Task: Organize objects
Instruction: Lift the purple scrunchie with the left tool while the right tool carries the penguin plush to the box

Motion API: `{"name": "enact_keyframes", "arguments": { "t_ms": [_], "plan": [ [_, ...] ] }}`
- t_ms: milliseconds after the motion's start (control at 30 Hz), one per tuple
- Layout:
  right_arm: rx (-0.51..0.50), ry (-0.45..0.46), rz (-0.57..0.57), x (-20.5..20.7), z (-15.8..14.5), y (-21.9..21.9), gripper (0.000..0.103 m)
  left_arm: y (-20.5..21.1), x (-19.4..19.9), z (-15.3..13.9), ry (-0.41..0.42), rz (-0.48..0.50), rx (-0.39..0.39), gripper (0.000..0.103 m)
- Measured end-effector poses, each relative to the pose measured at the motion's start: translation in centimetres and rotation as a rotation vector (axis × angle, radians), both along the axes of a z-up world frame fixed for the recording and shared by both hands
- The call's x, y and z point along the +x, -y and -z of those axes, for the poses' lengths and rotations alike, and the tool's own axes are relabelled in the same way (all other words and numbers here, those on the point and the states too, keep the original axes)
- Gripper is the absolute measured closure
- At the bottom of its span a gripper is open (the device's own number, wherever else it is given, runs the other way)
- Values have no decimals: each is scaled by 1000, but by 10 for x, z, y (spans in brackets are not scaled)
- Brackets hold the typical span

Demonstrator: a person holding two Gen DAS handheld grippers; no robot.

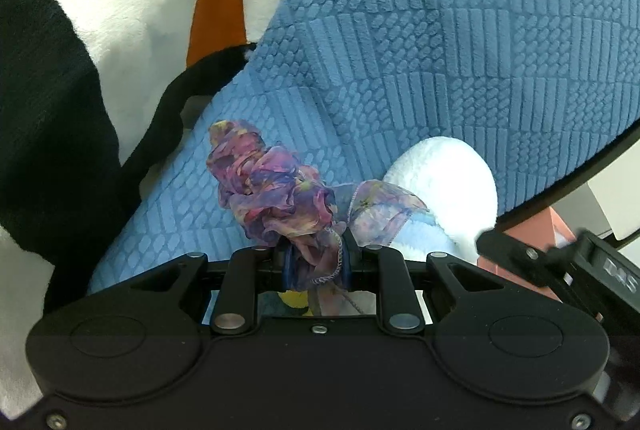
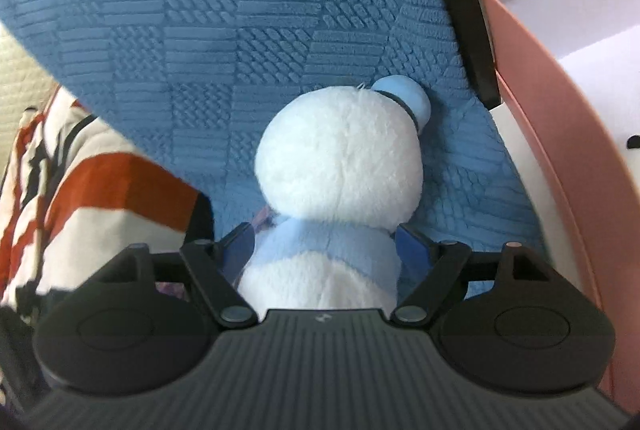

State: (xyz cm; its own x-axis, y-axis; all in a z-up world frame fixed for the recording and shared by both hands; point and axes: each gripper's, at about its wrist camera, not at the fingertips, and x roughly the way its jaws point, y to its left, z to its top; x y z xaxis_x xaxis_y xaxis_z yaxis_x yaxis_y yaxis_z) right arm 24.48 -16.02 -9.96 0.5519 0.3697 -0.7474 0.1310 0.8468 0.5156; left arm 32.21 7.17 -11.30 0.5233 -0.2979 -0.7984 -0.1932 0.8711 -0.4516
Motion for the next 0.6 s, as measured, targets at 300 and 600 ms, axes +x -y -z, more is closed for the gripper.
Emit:
{"name": "enact_keyframes", "arguments": {
  "t_ms": [300, 600],
  "plan": [
    [32, -125, 84, 30, 37, -19, 14, -4, 5, 3, -5, -14, -27, 83],
    [11, -127, 51, 38, 64, -32, 17, -3, 7, 4, 1, -2, -22, 83]
  ]
}}
